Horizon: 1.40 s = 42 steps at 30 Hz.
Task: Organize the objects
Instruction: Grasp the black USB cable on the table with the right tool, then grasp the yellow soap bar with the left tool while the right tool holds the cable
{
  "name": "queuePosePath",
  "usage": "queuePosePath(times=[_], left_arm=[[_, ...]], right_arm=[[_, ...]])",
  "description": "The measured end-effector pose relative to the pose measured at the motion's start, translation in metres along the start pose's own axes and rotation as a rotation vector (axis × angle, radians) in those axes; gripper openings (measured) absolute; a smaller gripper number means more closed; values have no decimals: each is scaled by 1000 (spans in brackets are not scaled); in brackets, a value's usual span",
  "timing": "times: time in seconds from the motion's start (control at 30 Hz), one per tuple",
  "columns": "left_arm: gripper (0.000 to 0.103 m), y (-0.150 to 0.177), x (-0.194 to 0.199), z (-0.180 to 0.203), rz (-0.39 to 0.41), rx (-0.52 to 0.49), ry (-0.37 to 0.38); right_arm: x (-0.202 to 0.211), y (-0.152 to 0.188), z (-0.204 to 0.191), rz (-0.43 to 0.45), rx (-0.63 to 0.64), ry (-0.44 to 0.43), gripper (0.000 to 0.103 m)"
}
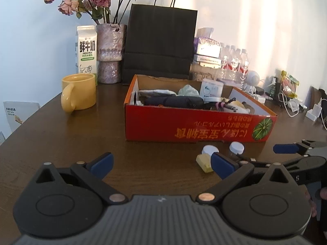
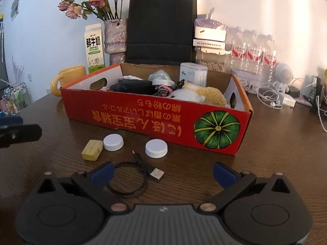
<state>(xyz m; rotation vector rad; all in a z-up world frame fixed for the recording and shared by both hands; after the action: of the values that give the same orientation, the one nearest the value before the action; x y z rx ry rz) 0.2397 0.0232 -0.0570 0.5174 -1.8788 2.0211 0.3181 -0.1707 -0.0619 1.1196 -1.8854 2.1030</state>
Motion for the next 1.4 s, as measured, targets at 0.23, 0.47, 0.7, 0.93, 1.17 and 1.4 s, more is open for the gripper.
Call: queuePosePath(times=[0.23, 0.47, 0.7, 0.93, 1.17, 1.4], left_arm=[[103, 5, -4, 2, -49, 8, 2], [103, 7, -12, 5, -76, 32, 3], [103, 3, -21, 10, -93, 28, 1], [103, 2, -31, 24, -106, 17, 13], [103, 3, -37, 31, -118, 14, 17], [103, 6, -49, 38, -144, 6, 29]], right_arm=[[-9, 4, 2, -49, -5, -26, 103], [-15, 3, 1, -66, -8, -83, 92], [-14, -2, -8, -43, 52, -113, 41], [-9, 0, -19, -38, 100, -139, 24], [0, -2, -20, 4, 98, -138, 12], [13, -7, -12, 69, 68, -102, 12]])
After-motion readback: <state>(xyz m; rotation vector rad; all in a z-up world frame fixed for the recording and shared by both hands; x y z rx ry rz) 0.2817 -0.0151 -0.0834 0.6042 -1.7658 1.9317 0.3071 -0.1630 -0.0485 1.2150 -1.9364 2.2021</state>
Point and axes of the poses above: each gripper's, at about its wrist camera, not at the fingertips, and x roughly against the way its jaws point, z to its right, y to its underside, the point moved 10 cm from there along -x, roughly the way its jaws point, and after that the axes turned 2 degrees about -x, right-handed, at the moved point
